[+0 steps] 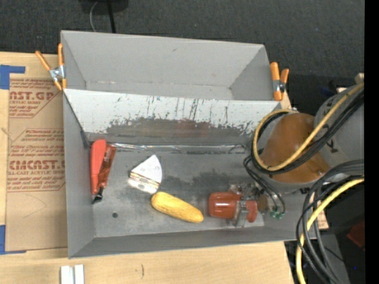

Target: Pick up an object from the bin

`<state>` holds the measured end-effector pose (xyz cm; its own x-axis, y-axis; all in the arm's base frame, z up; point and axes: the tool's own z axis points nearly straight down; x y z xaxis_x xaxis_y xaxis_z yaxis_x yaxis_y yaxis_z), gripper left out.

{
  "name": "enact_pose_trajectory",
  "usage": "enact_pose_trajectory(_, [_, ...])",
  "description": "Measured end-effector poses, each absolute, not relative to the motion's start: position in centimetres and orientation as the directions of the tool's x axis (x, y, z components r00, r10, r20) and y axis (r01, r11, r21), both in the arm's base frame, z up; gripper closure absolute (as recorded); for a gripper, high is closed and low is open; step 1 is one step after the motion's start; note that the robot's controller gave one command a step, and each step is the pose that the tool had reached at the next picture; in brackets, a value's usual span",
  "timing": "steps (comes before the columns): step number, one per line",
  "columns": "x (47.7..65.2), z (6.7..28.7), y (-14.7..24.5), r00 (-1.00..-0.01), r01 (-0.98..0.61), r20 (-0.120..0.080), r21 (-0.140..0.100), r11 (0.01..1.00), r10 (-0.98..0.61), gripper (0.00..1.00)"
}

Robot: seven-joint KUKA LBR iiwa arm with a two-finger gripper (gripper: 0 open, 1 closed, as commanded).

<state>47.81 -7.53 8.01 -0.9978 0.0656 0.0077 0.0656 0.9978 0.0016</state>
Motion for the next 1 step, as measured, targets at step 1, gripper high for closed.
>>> enact_pose_trajectory(1, [48.0, 13.18, -7.56, -0.998, 0.065, 0.0, 0.001, 0.998, 0.065, 1.0])
